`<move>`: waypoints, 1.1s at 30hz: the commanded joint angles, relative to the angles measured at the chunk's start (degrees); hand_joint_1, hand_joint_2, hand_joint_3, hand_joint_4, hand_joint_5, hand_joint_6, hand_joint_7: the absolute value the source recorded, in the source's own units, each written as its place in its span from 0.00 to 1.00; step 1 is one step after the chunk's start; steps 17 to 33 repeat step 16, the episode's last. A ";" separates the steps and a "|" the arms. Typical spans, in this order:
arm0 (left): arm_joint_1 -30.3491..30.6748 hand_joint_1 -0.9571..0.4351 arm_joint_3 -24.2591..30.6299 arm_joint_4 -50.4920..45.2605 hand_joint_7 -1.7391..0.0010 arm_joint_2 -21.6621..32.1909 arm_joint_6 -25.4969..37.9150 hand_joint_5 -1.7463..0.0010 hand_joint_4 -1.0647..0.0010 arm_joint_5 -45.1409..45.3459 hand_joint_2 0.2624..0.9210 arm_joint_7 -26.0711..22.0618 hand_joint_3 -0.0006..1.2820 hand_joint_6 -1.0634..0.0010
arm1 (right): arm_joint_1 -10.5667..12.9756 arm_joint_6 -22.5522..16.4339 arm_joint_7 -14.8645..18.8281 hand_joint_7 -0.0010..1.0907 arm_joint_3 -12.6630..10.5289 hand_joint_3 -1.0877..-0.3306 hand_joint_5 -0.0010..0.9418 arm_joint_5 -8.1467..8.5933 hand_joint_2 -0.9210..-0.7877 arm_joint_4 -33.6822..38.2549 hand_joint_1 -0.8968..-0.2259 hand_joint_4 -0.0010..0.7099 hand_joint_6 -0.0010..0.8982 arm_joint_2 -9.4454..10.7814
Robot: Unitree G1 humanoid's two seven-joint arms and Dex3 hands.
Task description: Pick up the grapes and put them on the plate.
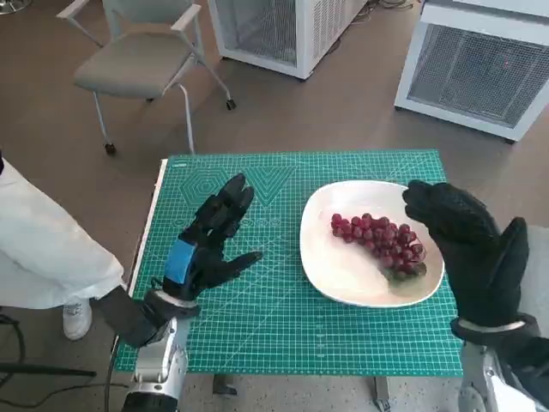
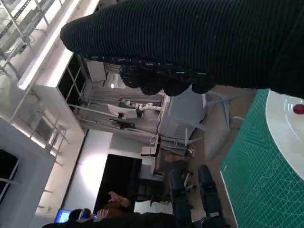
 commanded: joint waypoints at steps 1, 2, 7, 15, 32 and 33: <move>1.00 0.39 0.18 -1.30 0.99 -0.30 0.17 1.00 0.79 -0.61 1.00 0.24 0.05 0.72 | 0.33 0.27 0.48 0.87 0.08 0.60 0.71 0.35 0.00 1.04 0.71 0.60 0.21 0.08; 1.06 0.39 0.21 -1.32 0.99 -0.29 0.07 1.00 0.79 -0.61 1.00 0.20 0.05 0.72 | 0.33 0.23 0.48 0.87 0.10 0.60 0.71 0.34 0.00 1.07 0.71 0.60 0.21 0.11; 1.26 0.40 0.30 -1.28 0.99 -0.33 -0.21 1.00 0.79 -0.83 1.00 -0.14 0.06 0.72 | 0.25 0.02 0.53 0.88 0.11 0.60 0.71 0.41 0.00 1.39 0.71 0.60 0.20 0.23; 1.97 0.40 0.07 -2.32 0.99 -0.37 0.36 1.00 0.79 -1.70 1.00 -0.51 0.07 0.71 | 0.21 -0.15 0.38 0.88 0.04 0.60 0.71 0.43 0.00 1.57 0.71 0.60 0.20 0.33; 2.02 0.40 0.05 -2.39 0.99 -0.36 0.38 1.00 0.79 -1.75 1.00 -0.54 0.07 0.71 | 0.22 -0.15 0.38 0.88 0.05 0.60 0.71 0.44 0.00 1.57 0.71 0.60 0.20 0.34; 2.02 0.40 0.05 -2.39 0.99 -0.36 0.38 1.00 0.79 -1.75 1.00 -0.54 0.07 0.71 | 0.22 -0.15 0.38 0.88 0.05 0.60 0.71 0.44 0.00 1.57 0.71 0.60 0.20 0.34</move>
